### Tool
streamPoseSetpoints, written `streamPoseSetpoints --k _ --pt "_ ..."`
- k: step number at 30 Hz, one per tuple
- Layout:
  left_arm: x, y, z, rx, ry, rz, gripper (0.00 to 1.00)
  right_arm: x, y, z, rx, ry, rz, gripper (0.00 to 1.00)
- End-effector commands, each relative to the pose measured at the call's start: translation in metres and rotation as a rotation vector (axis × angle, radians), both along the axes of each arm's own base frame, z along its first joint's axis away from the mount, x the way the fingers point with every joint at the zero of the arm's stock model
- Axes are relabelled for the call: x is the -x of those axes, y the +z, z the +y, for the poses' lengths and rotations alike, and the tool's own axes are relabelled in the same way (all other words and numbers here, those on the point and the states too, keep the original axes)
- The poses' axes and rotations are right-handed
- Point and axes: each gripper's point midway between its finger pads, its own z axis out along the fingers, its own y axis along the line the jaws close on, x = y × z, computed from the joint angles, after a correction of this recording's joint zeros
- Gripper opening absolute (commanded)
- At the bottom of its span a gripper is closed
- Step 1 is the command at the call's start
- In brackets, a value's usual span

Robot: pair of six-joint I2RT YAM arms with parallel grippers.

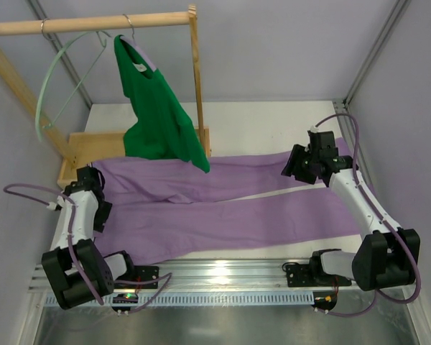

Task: Place the trousers on the hanger
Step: Fold the trousers

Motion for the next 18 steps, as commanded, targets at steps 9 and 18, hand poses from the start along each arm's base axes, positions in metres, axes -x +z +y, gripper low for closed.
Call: streamPoseSetpoints --k 9,18 --pt "-0.013 -0.035 0.024 -0.007 -0.008 0.157 0.16 -0.002 0.039 0.003 -0.014 0.02 -0.108 0.58" --pt "-0.038 -0.044 0.045 -0.018 -0.053 0.159 0.01 -0.005 0.061 0.001 -0.006 0.012 -0.163 0.59"
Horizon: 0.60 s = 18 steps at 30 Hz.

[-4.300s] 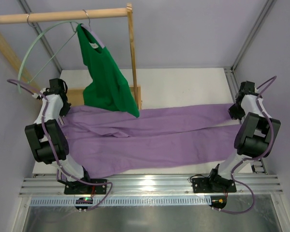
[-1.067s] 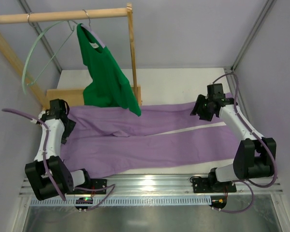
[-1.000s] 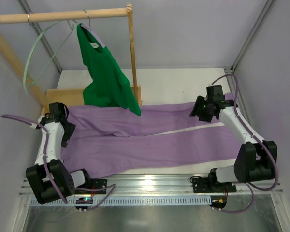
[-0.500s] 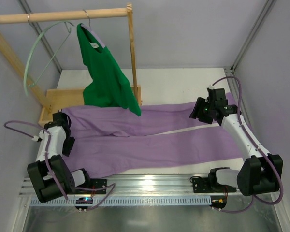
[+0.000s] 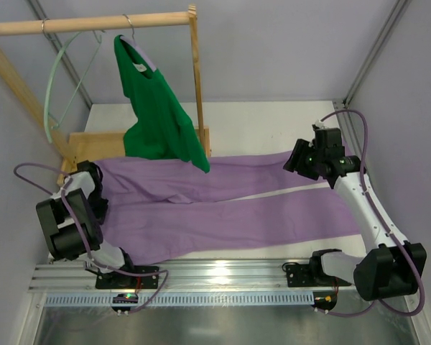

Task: Place the trousers on the hanger
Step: Fold the trousers

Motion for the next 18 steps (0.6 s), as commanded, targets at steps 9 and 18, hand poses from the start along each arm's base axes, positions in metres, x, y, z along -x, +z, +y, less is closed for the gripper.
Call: streamPoseSetpoints --k 9,18 --pt "-0.032 0.028 0.029 -0.069 -0.009 -0.068 0.04 -0.005 0.032 -0.004 0.033 0.011 -0.102 0.59" --pt "0.005 0.075 0.018 -0.154 0.106 -0.186 0.61 0.001 0.031 0.002 0.0 0.033 -0.107 0.59"
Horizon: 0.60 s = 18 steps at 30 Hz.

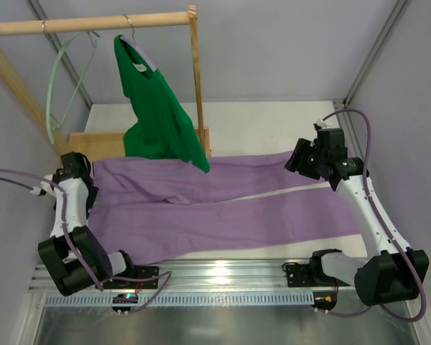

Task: Place the trousers on the hanger
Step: Fold the trousers

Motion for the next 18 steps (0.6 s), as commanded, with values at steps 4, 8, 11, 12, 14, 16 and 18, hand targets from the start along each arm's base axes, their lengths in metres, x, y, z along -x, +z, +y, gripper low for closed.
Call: streamPoseSetpoints --k 4,8,11,12,14,16,18 --pt "0.05 -0.027 -0.018 0.066 0.141 0.081 0.63 0.005 0.023 0.004 -0.006 0.036 -0.075 0.59" --pt "0.065 -0.048 -0.029 0.146 0.175 0.082 0.59 0.013 0.02 -0.001 0.02 0.034 -0.072 0.59" --pt "0.075 -0.051 -0.029 0.138 0.196 0.103 0.6 0.018 0.019 -0.004 0.033 0.031 -0.081 0.59" --pt "0.078 -0.053 -0.03 0.145 0.205 0.105 0.61 0.018 0.021 -0.005 0.032 0.031 -0.088 0.6" --pt "0.077 -0.058 -0.034 0.167 0.217 0.101 0.62 0.019 0.021 -0.004 0.028 0.031 -0.089 0.59" --pt "0.081 -0.067 -0.036 0.183 0.231 0.126 0.63 0.017 0.024 -0.001 0.011 0.035 -0.093 0.6" --pt "0.079 -0.078 -0.038 0.205 0.233 0.151 0.62 0.016 0.025 0.001 0.006 0.042 -0.092 0.6"
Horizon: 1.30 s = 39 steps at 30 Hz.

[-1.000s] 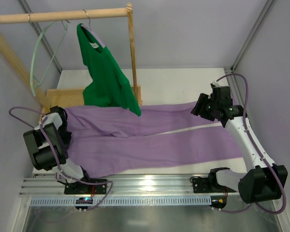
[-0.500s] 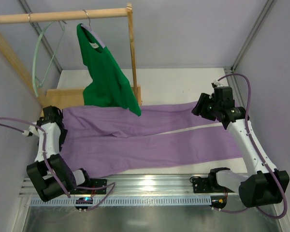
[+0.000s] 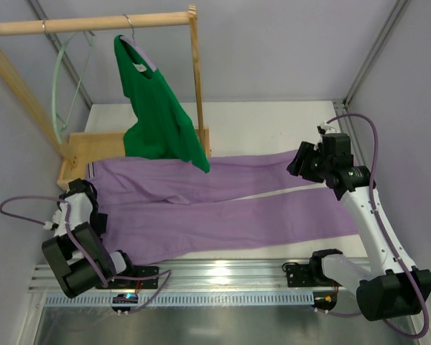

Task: Place the trousers on the hanger
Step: Fold the trousers

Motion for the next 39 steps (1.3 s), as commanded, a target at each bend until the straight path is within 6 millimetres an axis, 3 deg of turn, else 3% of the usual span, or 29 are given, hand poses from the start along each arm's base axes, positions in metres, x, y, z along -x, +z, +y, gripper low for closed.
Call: streamPoseSetpoints --k 1,3,7,13,16,28,33,35,37,39 --pt "-0.003 -0.015 -0.001 0.029 0.038 0.016 0.6 -0.002 0.01 0.002 -0.003 0.015 -0.028 0.59" --pt "-0.009 -0.021 0.003 0.034 0.008 0.026 0.55 -0.003 0.011 -0.002 0.017 0.001 -0.025 0.6" --pt "-0.026 -0.016 0.021 0.002 -0.055 0.037 0.28 -0.005 0.02 -0.002 0.02 0.0 -0.036 0.6" --pt "-0.046 -0.014 0.037 -0.032 -0.099 -0.014 0.06 -0.003 0.024 0.0 -0.004 -0.01 -0.051 0.59" --pt "-0.054 -0.015 0.043 -0.033 -0.126 -0.004 0.01 -0.002 0.025 -0.001 -0.004 -0.013 -0.052 0.59" --pt "-0.111 0.001 0.068 -0.077 -0.223 -0.132 0.0 -0.001 0.02 -0.005 0.013 -0.03 -0.048 0.6" --pt "-0.117 0.019 0.067 -0.072 -0.243 -0.159 0.01 -0.001 0.015 -0.005 0.003 -0.038 -0.044 0.59" --pt "-0.107 0.03 0.059 -0.063 -0.226 -0.167 0.16 0.0 0.011 0.002 -0.031 -0.024 -0.038 0.6" --pt "-0.091 0.037 0.053 -0.063 -0.199 -0.14 0.44 0.002 0.007 0.007 -0.057 -0.013 -0.03 0.59" --pt "-0.081 0.051 0.053 -0.101 -0.19 -0.148 0.54 0.004 0.008 0.009 -0.07 -0.005 -0.038 0.59"
